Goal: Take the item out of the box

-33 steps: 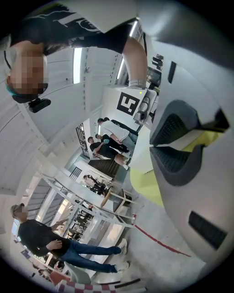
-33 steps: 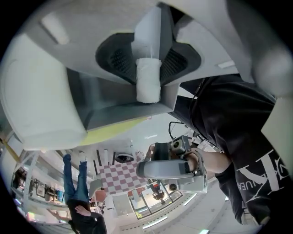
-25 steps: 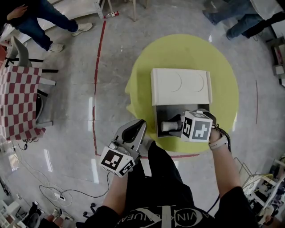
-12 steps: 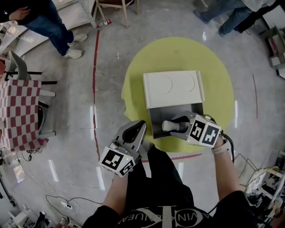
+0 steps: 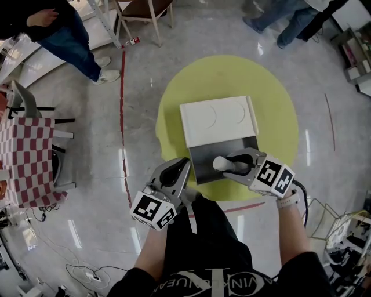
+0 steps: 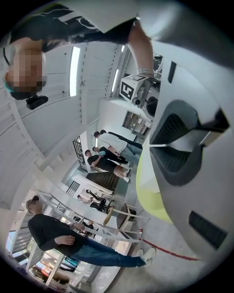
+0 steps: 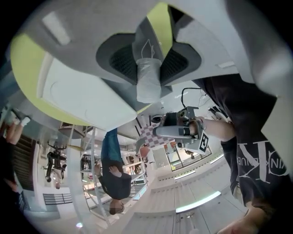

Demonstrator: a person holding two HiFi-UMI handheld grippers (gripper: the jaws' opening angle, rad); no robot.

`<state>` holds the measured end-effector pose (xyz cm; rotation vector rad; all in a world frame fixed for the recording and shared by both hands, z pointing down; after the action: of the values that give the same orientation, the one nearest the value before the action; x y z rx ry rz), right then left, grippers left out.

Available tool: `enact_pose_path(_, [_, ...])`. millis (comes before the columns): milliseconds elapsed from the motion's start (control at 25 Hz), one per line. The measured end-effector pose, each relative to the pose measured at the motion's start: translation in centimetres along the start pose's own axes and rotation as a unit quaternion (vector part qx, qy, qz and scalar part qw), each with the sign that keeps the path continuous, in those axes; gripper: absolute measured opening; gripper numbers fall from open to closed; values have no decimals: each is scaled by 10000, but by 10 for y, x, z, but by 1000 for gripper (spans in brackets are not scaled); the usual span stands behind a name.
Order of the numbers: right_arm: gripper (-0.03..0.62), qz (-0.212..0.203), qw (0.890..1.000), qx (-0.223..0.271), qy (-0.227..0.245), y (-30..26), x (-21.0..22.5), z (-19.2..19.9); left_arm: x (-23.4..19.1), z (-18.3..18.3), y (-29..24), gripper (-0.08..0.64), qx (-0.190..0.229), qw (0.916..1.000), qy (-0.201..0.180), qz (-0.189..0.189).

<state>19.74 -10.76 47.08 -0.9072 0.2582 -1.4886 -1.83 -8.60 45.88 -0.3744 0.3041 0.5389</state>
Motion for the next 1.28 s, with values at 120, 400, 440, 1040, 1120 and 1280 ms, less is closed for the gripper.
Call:
enact_pose_path(120, [155, 250, 9990, 349, -82, 8, -3, -4, 0, -2, -2, 21, 27, 10000, -48, 4])
enact_pose_path(400, [155, 740, 9891, 1244, -255, 17, -13, -7, 4, -18, -5, 21, 66, 9998, -164, 106])
enact_pose_path(440, [155, 779, 9875, 1344, -264, 18, -14, -7, 5, -21, -5, 21, 79, 9997, -187, 116])
enact_pose_path(1040, [155, 1740, 9585, 2258, 29, 49, -33, -26, 11, -45, -14, 20, 203, 9982, -481, 311])
enact_pose_path(1120, [155, 1881, 9545, 2313, 50, 53, -34, -28, 12, -49, -15, 20, 234, 9979, -519, 315])
enact_pose_path(1280, [155, 2125, 9456, 2462, 86, 60, -38, -32, 14, -57, -15, 21, 293, 9973, -607, 299])
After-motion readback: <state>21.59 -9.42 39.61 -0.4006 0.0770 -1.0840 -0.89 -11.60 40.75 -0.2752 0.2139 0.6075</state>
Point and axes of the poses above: the fingertips, and each gripper's own axes: y backward along the fingers, x to its right, z out of its underside, the point moved 8 cm from there along y, backward along the fingers, and after that the axes turned 10 degrees about -z, right-handed, at the moved point
